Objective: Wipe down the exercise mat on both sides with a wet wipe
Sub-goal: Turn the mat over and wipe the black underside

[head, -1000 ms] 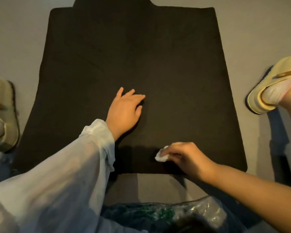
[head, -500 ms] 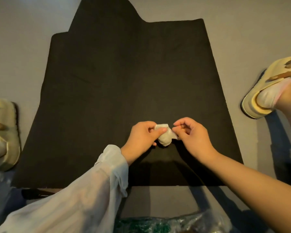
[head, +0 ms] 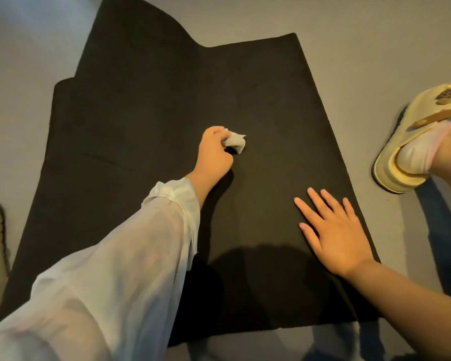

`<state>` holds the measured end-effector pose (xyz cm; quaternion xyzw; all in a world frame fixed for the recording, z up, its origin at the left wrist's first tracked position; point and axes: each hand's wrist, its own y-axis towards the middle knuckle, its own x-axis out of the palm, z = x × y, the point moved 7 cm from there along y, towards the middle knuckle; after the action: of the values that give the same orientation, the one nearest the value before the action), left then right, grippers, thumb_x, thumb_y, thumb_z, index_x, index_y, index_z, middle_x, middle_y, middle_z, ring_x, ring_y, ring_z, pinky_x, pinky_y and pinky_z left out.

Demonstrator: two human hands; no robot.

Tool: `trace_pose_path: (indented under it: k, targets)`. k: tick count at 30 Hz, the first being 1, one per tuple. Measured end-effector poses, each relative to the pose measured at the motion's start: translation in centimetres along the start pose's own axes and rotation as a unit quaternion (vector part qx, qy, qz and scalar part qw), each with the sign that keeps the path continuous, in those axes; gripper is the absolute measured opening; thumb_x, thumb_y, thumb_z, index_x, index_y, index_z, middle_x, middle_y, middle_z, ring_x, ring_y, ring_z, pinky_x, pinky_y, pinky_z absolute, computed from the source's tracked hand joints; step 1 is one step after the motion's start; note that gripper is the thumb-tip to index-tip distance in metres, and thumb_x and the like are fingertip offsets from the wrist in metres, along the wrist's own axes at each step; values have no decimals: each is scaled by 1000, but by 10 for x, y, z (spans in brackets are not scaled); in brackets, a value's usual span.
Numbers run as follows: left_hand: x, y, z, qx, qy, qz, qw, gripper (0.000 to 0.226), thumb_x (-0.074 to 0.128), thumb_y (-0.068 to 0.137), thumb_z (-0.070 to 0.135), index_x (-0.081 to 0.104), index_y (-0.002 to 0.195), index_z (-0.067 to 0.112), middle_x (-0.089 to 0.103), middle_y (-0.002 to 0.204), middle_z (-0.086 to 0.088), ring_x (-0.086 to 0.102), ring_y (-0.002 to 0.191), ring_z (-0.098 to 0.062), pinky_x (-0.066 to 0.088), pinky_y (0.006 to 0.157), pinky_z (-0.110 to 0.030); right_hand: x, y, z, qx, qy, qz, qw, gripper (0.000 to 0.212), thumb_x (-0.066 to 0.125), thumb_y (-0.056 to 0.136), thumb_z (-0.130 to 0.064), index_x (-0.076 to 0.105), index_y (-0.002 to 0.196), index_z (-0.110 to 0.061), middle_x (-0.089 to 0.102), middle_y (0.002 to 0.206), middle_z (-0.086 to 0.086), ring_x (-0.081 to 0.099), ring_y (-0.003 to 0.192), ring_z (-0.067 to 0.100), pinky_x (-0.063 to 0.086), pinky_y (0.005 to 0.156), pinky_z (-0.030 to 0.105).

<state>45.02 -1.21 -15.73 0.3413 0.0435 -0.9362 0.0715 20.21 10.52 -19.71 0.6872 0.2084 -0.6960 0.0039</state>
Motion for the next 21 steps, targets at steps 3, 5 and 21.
trace_pose_path:
  k: [3, 5, 21]
  targets:
    - [0, 16, 0, 33, 60, 12, 998, 34, 50, 84, -6, 50, 119, -3, 38, 116, -4, 40, 96, -5, 31, 86, -3, 3, 3, 2, 3, -11, 4, 1000, 55, 0, 91, -55, -3, 143, -39, 10, 158, -5, 5, 146, 20, -1, 114, 41]
    - [0, 24, -2, 60, 159, 6, 985, 26, 55, 88, 5, 54, 114, 1, 40, 118, -8, 44, 98, -14, 36, 86, -18, 3, 4, 3, 0, -10, 7, 1000, 52, -1, 93, -56, -6, 142, -40, 7, 158, -5, 2, 146, 19, -4, 114, 40]
    - [10, 0, 8, 74, 355, -141, 921, 42, 41, 94, 8, 50, 134, 17, 54, 122, -22, 53, 112, -39, 36, 95, -33, 3, 6, 2, 1, -10, 13, 1000, 55, 1, 90, -55, -3, 143, -39, 11, 158, -4, 6, 146, 21, -1, 115, 43]
